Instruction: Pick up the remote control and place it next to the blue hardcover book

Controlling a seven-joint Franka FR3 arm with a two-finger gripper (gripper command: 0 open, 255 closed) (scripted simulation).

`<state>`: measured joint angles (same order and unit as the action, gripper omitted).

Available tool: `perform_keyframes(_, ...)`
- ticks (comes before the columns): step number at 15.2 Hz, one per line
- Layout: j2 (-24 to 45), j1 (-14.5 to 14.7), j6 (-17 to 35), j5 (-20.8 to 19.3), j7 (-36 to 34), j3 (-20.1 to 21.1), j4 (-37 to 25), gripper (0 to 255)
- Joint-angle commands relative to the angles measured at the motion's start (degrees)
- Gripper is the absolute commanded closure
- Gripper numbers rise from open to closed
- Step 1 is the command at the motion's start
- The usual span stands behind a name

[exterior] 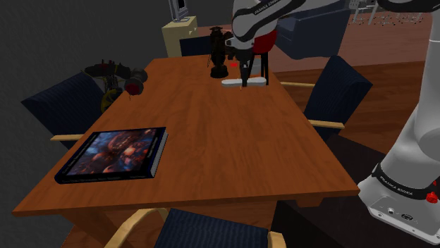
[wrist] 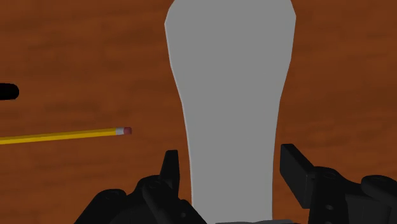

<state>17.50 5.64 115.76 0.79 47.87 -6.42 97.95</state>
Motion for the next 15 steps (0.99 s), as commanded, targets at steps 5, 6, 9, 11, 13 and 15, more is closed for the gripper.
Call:
perform_keyframes(5,-1.6,0.8,-3.0,-0.3,-1.3,0.3,-1.3,255)
perform_keyframes(6,-2.6,1.6,-2.6,-0.5,-2.5,0.7,0.0,255)
perform_keyframes(9,-5.1,4.0,-1.7,-1.1,-6.2,2.0,3.5,255)
perform_keyframes(11,-6.6,5.5,-1.2,-1.4,-8.8,2.9,5.4,255)
perform_keyframes(13,-7.8,7.0,-0.9,-1.7,-11.4,3.9,7.1,255)
perform_keyframes(15,-8.9,8.5,-0.6,-2.0,-14.0,4.9,8.4,255)
